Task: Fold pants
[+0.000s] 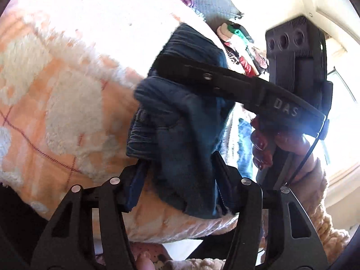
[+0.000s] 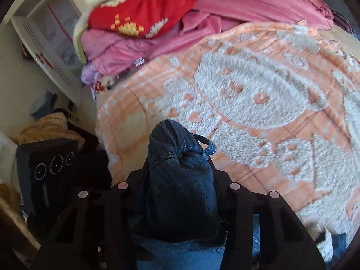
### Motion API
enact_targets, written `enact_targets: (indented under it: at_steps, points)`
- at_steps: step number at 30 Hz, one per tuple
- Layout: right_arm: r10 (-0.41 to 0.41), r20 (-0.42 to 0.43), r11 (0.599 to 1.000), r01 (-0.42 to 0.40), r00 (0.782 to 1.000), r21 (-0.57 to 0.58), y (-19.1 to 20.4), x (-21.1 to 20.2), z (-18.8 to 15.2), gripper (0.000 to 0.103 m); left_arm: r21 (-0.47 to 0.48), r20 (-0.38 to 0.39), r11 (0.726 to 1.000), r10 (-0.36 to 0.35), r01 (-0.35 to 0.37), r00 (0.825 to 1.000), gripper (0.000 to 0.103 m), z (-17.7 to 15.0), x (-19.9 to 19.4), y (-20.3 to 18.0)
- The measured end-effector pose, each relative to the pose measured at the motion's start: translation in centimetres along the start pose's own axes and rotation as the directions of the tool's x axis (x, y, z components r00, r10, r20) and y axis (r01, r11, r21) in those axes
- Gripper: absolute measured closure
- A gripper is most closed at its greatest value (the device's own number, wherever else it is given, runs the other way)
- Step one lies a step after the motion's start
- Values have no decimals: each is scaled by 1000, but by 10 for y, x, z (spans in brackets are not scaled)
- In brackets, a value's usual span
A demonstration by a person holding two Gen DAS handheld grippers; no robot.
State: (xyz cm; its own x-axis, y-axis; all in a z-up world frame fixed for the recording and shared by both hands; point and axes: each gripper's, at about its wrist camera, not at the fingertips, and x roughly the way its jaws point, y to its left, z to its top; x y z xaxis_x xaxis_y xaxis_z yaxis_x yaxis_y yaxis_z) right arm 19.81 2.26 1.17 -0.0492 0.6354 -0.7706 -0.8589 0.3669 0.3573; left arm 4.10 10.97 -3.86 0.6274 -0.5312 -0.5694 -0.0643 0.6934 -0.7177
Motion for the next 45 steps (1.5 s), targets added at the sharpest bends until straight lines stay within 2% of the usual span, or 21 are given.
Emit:
enact_targets:
  at_steps: [8,13,18,19,21,23,25,27,29,30,34,36,37,38,40,41,43,45]
  points:
    - [0,159,997,-12,987,73,-20,-75,-23,60,141,17,990,-20,17,1000,54,5,-7,-55]
    - [-12,214,993,-13,977,116,-36,-106,-46,60,213,3,977,3,-3,1000,54,4,10,-86]
    - [-25,255,988,-15,967,155,-50,-125,-69,55,255,-4,967,17,-15,1000,53,2,28,-108]
    - [-21,272,985,-27,962,170,-53,-131,-75,50,265,-6,964,9,-7,1000,53,0,29,-110]
    - [17,322,974,-88,947,207,-61,-145,-90,42,278,-23,958,-59,63,998,51,-3,30,-115]
    - [31,359,962,-126,933,243,-67,-160,-106,38,318,-60,937,-130,142,990,49,-8,33,-123]
    - [6,374,958,-112,927,264,-71,-173,-124,37,366,-109,915,-142,172,984,49,-18,43,-134]
    - [-92,363,953,-23,927,301,-72,-185,-139,34,401,-181,896,-126,190,975,48,-30,60,-142]
    - [-215,335,934,93,917,345,-73,-196,-152,34,410,-227,892,-104,192,968,48,-41,76,-143]
    - [-247,326,926,123,913,357,-72,-197,-156,34,409,-247,892,-97,195,964,48,-46,82,-143]
    - [-280,284,931,187,917,315,-59,-185,-158,34,448,-278,878,-46,171,960,45,-67,93,-147]
    - [-304,226,928,234,925,290,-56,-170,-157,34,461,-279,872,-32,163,960,44,-70,95,-148]
    - [-317,189,924,257,929,283,-57,-163,-159,37,463,-281,871,-29,162,959,43,-70,96,-147]
    - [-356,139,912,310,924,270,-60,-155,-161,41,461,-282,874,-23,157,959,43,-70,97,-146]
    - [-448,47,873,425,893,238,-67,-141,-169,42,454,-290,876,-30,165,957,43,-69,95,-145]
    - [-443,34,871,421,896,253,-73,-138,-175,42,457,-292,874,-28,166,956,43,-70,95,-145]
    - [-400,49,874,365,915,321,-85,-136,-183,42,469,-290,870,-14,154,957,43,-71,99,-146]
    - [-398,56,870,358,916,338,-89,-134,-188,40,474,-288,868,-7,148,958,43,-71,101,-148]
